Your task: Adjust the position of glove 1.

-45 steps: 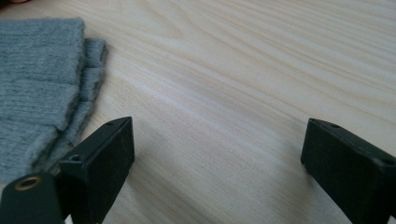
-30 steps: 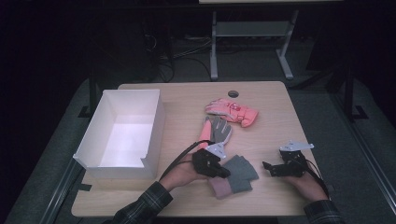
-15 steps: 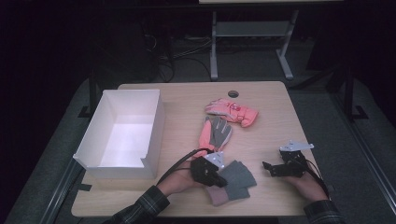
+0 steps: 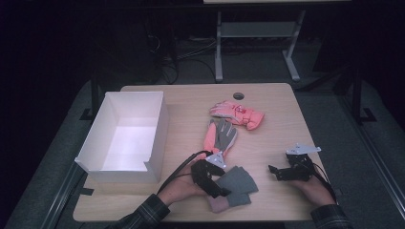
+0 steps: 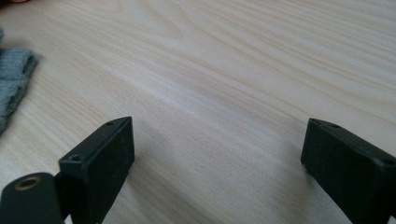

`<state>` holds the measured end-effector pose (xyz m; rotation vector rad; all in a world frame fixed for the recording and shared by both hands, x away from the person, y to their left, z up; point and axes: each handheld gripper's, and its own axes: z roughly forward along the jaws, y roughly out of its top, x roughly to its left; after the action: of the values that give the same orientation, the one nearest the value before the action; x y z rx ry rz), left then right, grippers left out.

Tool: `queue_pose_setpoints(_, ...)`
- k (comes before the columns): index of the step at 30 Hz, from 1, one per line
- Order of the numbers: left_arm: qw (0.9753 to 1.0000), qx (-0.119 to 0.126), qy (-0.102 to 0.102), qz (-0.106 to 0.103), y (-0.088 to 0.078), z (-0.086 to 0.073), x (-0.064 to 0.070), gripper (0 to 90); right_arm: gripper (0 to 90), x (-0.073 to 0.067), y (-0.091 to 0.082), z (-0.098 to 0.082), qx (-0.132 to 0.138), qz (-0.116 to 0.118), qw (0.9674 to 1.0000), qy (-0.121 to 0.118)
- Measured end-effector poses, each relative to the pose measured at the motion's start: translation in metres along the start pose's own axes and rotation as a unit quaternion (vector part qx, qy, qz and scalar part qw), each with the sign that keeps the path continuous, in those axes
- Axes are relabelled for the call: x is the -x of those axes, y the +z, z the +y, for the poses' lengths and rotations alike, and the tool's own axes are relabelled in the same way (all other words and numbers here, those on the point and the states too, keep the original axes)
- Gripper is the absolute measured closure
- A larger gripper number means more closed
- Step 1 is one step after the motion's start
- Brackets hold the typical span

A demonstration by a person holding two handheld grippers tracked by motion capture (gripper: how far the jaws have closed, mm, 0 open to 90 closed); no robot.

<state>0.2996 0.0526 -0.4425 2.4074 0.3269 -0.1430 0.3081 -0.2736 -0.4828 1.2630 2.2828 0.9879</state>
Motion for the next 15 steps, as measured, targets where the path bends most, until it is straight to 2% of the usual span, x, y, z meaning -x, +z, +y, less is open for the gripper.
queue_pose_setpoints(1,1.0000,-0.004,-0.001,0.006,0.003,0.000,0.001,19.8,8.9,0.000,0.000,0.000,0.000,0.000,1.0000,0.000)
queue_pose_setpoints(2,0.9999,-0.006,-0.001,0.009,0.006,0.000,0.001,16.0,8.9,0.000,0.000,0.000,0.000,0.000,1.0000,0.000)
queue_pose_setpoints(7,0.9997,-0.017,0.001,0.017,0.015,0.001,0.004,14.6,8.9,0.000,0.000,0.000,0.000,0.000,1.0000,0.000)
queue_pose_setpoints(15,0.9997,-0.019,-0.012,0.003,0.022,-0.002,0.003,16.2,8.9,0.000,0.000,0.000,0.000,0.000,1.0000,0.000)
